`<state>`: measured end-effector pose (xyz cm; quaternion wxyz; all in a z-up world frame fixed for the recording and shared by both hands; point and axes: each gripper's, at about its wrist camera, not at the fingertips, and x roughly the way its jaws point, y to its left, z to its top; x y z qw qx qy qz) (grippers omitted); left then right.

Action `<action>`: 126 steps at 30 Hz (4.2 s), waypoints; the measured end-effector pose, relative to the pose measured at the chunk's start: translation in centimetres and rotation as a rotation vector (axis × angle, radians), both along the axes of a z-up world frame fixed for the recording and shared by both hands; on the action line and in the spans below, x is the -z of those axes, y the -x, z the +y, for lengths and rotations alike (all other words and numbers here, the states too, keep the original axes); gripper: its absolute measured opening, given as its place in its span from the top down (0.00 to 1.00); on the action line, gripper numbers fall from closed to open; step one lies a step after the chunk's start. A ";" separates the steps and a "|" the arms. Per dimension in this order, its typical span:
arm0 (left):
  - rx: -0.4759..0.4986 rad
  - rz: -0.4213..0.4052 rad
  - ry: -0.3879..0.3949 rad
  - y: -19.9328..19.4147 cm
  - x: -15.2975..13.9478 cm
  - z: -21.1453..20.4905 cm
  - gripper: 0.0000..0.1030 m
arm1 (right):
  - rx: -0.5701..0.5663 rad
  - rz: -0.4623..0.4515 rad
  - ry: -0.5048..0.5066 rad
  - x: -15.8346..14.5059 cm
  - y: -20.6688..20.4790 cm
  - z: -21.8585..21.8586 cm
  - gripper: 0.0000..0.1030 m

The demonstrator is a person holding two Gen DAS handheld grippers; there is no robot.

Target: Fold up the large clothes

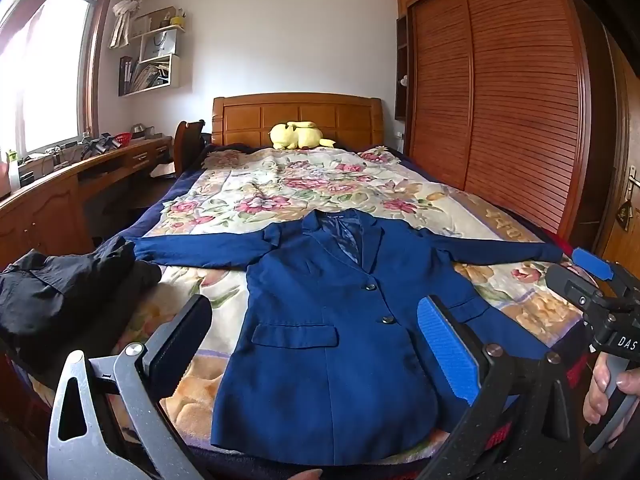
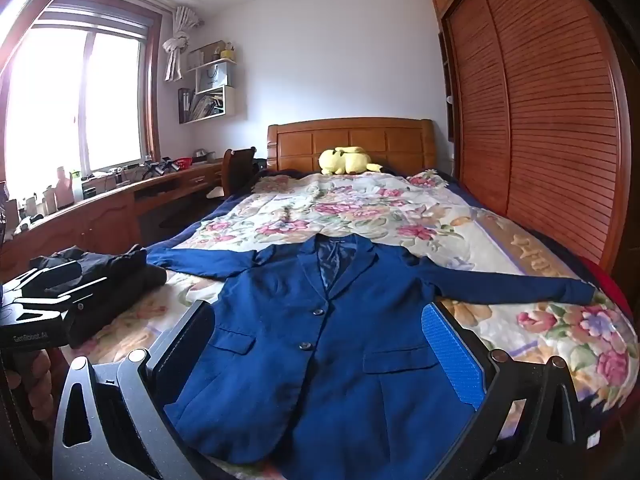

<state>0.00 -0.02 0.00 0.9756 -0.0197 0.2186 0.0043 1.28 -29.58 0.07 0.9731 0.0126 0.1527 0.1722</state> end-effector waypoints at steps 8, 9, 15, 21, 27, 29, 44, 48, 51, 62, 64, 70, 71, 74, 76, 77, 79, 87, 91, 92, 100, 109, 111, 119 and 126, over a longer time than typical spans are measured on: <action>-0.006 -0.010 0.003 0.2 0.0 0.1 0.00 | -0.003 0.008 -0.006 0.1 0.1 -0.1 0.00; -0.007 -0.009 0.001 0.2 0.0 0.1 0.00 | -0.004 0.012 -0.008 -0.1 0.1 -0.2 0.00; -0.006 -0.008 -0.002 0.2 0.0 0.1 0.00 | -0.005 0.013 -0.014 0.0 0.2 -0.2 0.00; -0.007 -0.010 -0.002 0.4 -0.4 0.0 0.00 | -0.007 0.014 -0.016 0.0 0.2 -0.1 0.00; -0.007 -0.012 -0.005 0.6 -0.7 0.0 0.00 | -0.006 0.011 -0.014 0.2 0.1 0.2 0.00; -0.007 -0.014 -0.005 0.6 -0.7 -0.1 0.00 | -0.006 0.011 -0.014 0.2 0.1 0.2 0.00; -0.007 -0.017 -0.008 0.7 -0.6 -0.1 0.00 | -0.012 0.013 -0.019 0.3 0.2 0.3 0.00; -0.007 -0.018 -0.009 0.7 -0.7 -0.2 0.00 | -0.014 0.013 -0.022 0.2 0.2 0.3 0.00; -0.006 -0.019 -0.007 0.7 -0.7 -0.2 0.00 | -0.013 0.012 -0.023 0.2 0.3 0.3 0.00; -0.007 -0.025 -0.010 1.3 -2.0 -0.3 0.00 | -0.013 0.007 -0.021 0.2 0.3 0.4 0.00; -0.007 -0.026 -0.011 1.3 -2.0 -0.3 0.00 | -0.014 0.006 -0.021 0.2 0.4 0.4 0.00; -0.010 -0.020 -0.011 1.3 -2.2 -0.3 0.00 | -0.013 0.007 -0.022 0.2 0.4 0.4 0.00; -0.011 -0.018 -0.011 1.3 -2.2 -0.3 0.00 | -0.013 0.007 -0.022 0.2 0.3 0.4 0.00; -0.013 -0.013 -0.011 1.1 -2.3 -0.3 0.00 | -0.014 0.007 -0.022 0.2 0.3 0.4 0.00; -0.014 -0.011 -0.012 1.0 -2.0 -0.2 0.00 | -0.014 0.008 -0.022 0.2 0.4 0.4 0.00; -0.014 -0.009 -0.012 0.9 -1.9 -0.1 0.00 | -0.015 0.008 -0.022 0.2 0.4 0.3 0.00; -0.016 -0.006 -0.011 0.6 -1.5 -0.1 0.00 | -0.016 0.010 -0.021 0.2 0.3 0.3 0.00; -0.019 -0.001 -0.011 0.3 -0.7 0.2 0.00 | -0.020 0.019 -0.020 0.3 0.1 0.3 0.00; -0.023 0.017 -0.008 -0.2 0.6 0.6 0.00 | -0.024 0.039 -0.015 0.9 -0.6 0.4 0.00; -0.026 0.023 -0.008 -0.5 0.9 0.6 0.00 | -0.024 0.044 -0.014 1.0 -0.7 0.5 0.00; -0.043 0.065 -0.010 -1.7 3.1 1.7 0.00 | -0.047 0.082 -0.004 2.0 -2.6 1.3 0.00; -0.094 0.110 -0.014 -3.9 5.4 4.2 0.00 | -0.106 0.138 0.006 3.8 -6.8 3.0 0.00; -0.106 0.118 -0.014 -4.5 5.8 4.7 0.00 | -0.115 0.146 0.019 4.2 -7.7 3.3 0.00; -0.145 0.162 -0.036 -7.6 7.8 7.1 0.00 | -0.159 0.163 0.034 5.3 -12.4 5.1 0.00; -0.177 0.196 -0.070 -10.8 8.7 9.2 0.00 | -0.193 0.145 0.035 5.8 -17.0 7.0 0.00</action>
